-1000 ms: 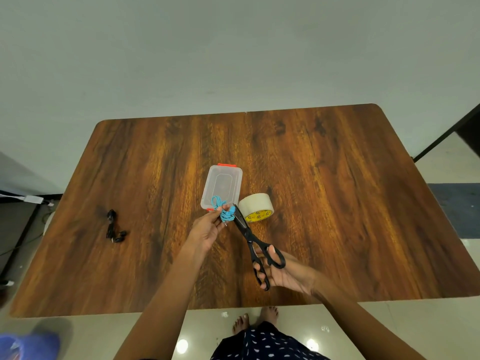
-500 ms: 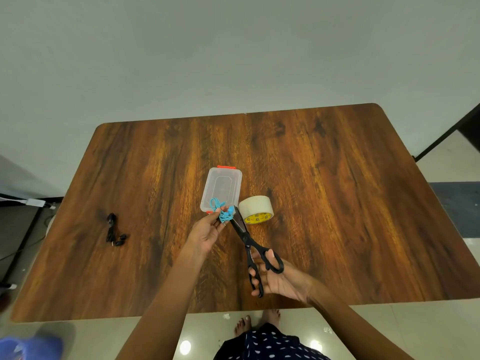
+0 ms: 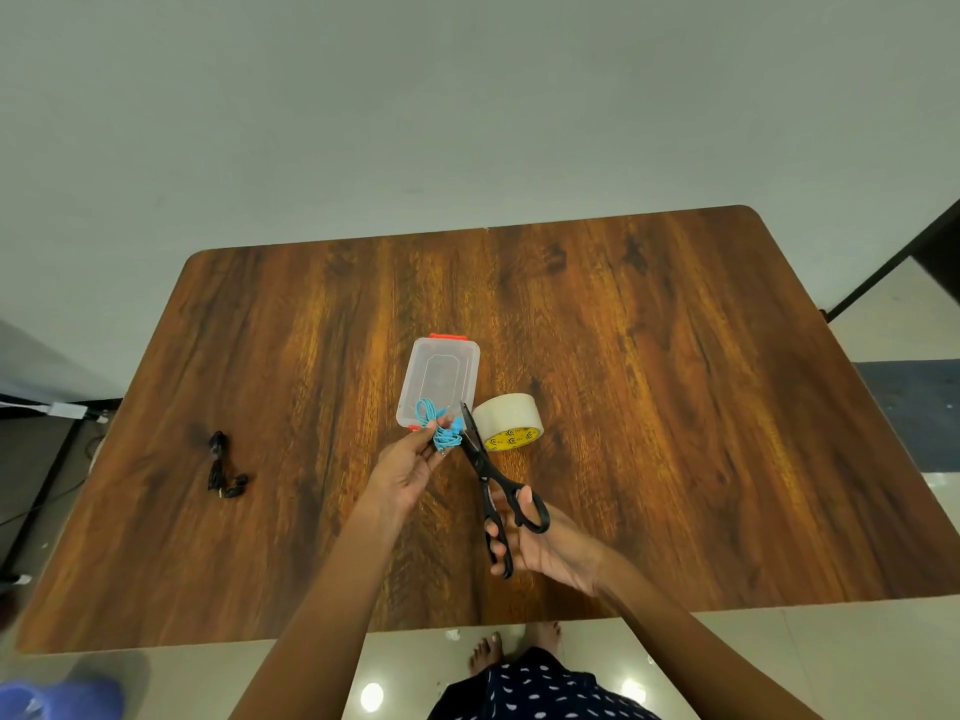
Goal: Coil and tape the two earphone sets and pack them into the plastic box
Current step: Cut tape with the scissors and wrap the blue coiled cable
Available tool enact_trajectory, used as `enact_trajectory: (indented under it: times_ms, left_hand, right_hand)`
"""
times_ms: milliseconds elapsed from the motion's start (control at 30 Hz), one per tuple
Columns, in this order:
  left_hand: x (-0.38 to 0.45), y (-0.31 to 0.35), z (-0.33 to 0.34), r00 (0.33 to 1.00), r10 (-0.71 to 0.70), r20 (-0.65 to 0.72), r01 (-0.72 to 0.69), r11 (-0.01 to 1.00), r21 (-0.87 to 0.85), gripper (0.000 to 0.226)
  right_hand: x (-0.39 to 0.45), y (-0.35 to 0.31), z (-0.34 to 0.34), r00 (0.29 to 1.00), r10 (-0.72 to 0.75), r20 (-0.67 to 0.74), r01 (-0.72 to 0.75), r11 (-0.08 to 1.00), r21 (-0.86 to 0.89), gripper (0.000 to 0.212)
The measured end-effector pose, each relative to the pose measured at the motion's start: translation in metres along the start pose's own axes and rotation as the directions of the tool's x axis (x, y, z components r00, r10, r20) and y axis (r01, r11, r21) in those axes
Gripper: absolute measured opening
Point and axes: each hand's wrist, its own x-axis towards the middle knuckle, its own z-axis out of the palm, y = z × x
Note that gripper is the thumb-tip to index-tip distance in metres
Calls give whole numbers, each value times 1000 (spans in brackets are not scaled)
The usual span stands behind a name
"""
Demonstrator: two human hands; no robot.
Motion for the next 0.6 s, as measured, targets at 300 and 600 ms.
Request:
enact_trajectory:
  times_ms: [300,600]
  left_hand:
    - [-2,0,-2,999,52,-16,-50,994,95,13]
    - [-3,-1,-5,996,85,-40,-77,983,168,10]
  right_hand:
    - [-2,4,-2,992,-67,-105,58,995,-86,75]
    - [-5,4,0,967,-145,-212,114,982,-149,47]
